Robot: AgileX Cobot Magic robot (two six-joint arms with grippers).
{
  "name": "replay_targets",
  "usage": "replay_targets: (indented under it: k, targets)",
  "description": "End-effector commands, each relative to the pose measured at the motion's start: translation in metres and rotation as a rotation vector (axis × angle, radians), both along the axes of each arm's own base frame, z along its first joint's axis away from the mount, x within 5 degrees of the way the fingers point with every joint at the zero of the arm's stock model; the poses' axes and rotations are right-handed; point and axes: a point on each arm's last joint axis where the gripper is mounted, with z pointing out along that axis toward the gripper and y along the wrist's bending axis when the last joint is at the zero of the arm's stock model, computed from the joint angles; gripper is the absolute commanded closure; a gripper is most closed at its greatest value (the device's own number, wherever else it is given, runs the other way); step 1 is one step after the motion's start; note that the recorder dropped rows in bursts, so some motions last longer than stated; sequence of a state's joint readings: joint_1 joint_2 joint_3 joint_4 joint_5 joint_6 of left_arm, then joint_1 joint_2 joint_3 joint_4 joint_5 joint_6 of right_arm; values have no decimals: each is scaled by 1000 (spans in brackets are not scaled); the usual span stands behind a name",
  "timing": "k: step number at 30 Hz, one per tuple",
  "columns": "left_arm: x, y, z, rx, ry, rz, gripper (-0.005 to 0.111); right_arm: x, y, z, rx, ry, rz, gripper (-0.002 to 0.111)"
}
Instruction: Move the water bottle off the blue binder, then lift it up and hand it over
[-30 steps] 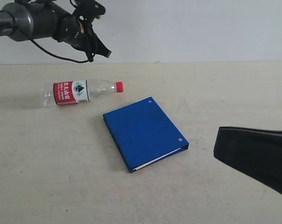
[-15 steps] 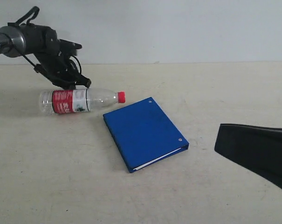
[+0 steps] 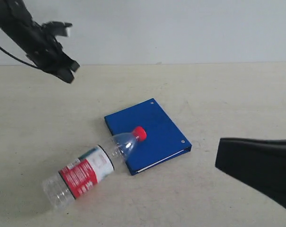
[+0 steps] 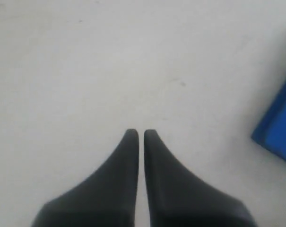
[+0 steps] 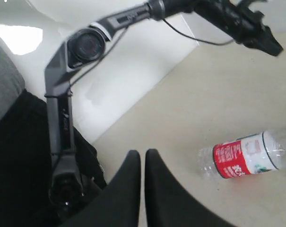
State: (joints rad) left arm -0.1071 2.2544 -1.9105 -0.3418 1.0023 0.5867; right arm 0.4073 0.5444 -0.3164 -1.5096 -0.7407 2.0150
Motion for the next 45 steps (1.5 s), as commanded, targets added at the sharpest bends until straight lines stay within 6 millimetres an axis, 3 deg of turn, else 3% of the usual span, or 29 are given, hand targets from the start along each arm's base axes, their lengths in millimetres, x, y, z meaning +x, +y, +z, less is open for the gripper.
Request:
replay_targets:
  k: [1,4,7,9,13,18,22,29,34,45]
  targets:
    - [-36,7,78,-177,46,-38,98,-3,0,-7,-143,-73,46,109]
    - [-54,-10,109,-381,0,-84,80,-2,0,-12,-198,-64,47,109]
    - [-72,-39,111,-462,3,-194,51,0,1,-15,-186,7,47,109]
    - [-83,-61,96,-425,63,-245,42,2,4,-19,-197,41,73,109]
    - [-108,-99,54,-300,193,-304,44,17,9,-32,-241,149,74,109]
    - [-139,-133,12,-226,291,-374,45,41,13,-72,-355,366,12,109]
    - [-151,-136,-4,-198,350,-389,49,45,15,-105,-433,539,25,109]
    - [-150,-135,-7,-185,331,-383,53,39,-3,-157,-629,739,-112,109]
    - [-148,-136,-7,-184,296,-388,53,34,-8,-169,-680,792,-127,109]
    - [-143,-136,-7,-184,246,-364,53,45,-18,-172,-756,725,-273,109]
